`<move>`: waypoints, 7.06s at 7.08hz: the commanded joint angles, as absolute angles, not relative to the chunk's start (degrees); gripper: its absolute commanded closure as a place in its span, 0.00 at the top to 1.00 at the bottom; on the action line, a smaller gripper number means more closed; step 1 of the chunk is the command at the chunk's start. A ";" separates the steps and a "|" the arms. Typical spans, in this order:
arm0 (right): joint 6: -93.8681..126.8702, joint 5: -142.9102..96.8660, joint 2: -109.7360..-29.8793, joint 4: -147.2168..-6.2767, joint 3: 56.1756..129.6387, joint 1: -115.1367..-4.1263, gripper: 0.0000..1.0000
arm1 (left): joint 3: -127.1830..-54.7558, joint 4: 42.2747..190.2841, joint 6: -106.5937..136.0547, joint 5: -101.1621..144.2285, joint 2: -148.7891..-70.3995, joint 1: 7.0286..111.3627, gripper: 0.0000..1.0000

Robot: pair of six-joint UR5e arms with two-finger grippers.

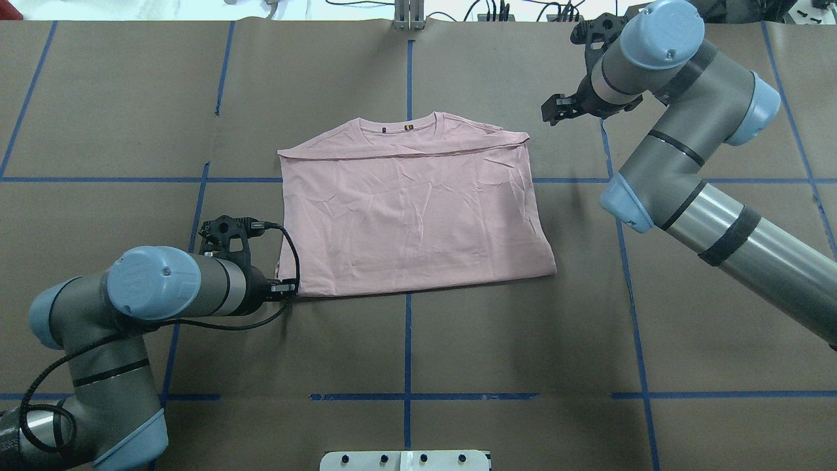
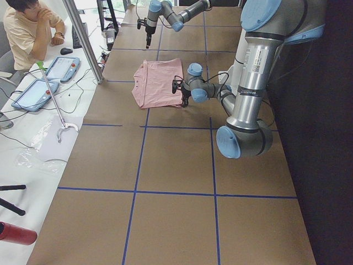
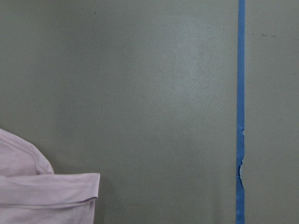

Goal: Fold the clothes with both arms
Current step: 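Lower the left gripper to the folded shirt's corner nearest the robot, then grasp the corner with the left gripper and drag it away from the robot, then move the right gripper to the shirt's collar edge and grasp it, then pull the collar edge toward the robot with the right gripper, straightening the shirt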

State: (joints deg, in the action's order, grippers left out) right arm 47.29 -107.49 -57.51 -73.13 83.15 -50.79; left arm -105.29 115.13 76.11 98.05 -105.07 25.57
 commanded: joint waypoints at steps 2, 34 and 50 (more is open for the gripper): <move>47.29 -107.49 -57.66 -73.13 83.06 -50.80 1.00 | -102.50 115.14 75.67 98.09 -107.74 25.66 0.56; 102.48 -90.62 -40.08 -74.35 70.58 -30.23 0.00 | -62.31 136.76 33.49 106.61 -125.07 58.36 1.00; 103.64 -72.42 -66.53 -99.05 115.39 -7.11 1.00 | -65.12 136.58 35.86 106.79 -124.72 57.22 1.00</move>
